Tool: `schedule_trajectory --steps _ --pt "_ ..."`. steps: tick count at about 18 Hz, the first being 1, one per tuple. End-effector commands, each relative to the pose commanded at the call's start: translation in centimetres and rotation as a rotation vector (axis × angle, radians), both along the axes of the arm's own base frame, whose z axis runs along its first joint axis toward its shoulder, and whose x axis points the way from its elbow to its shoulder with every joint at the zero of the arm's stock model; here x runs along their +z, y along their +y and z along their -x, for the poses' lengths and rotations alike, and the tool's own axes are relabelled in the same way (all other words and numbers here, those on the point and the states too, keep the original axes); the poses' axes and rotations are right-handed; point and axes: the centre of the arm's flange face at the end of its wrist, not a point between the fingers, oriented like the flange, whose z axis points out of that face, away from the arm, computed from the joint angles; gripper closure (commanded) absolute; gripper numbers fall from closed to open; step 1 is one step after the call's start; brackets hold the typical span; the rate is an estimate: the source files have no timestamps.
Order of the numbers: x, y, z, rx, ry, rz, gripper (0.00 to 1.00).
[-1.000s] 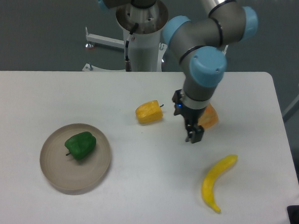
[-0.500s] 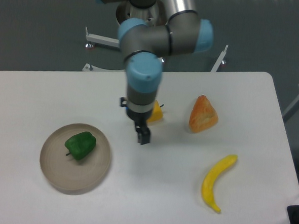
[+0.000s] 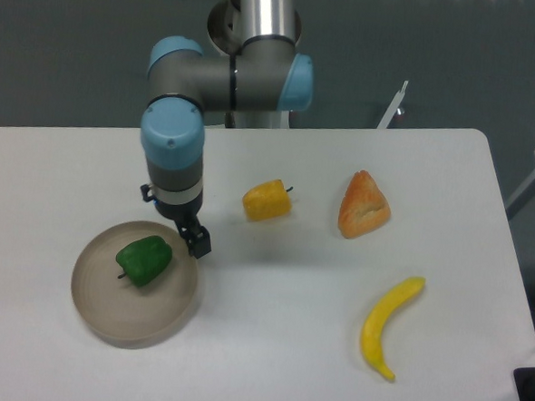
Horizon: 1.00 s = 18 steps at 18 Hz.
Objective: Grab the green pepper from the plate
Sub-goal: 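Lower the gripper onto the green pepper and close on it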
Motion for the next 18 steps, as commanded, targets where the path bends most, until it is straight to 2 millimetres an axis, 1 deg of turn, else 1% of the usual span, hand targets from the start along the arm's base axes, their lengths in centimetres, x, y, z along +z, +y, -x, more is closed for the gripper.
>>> schedule_trajectory --steps 3,5,6,7,15,16,18 --pt "-0.7 0.3 -1.5 -0.015 -0.003 0.009 0.00" --pt "-1.6 0.5 -2.8 -0.032 -0.007 0.023 0.00" --pt "-1.9 0.6 -3.2 -0.035 -0.010 0.027 0.00" --pt "-2.5 0.6 -3.3 -0.037 -0.012 0.036 0.00" --pt "-4.9 1.2 -3.2 -0.039 -0.025 0.061 0.00" --pt "-4.9 1.4 -3.2 -0.043 -0.021 0.046 0.00" --pt "-5.7 2.0 -3.1 -0.045 -0.012 0.013 0.01"
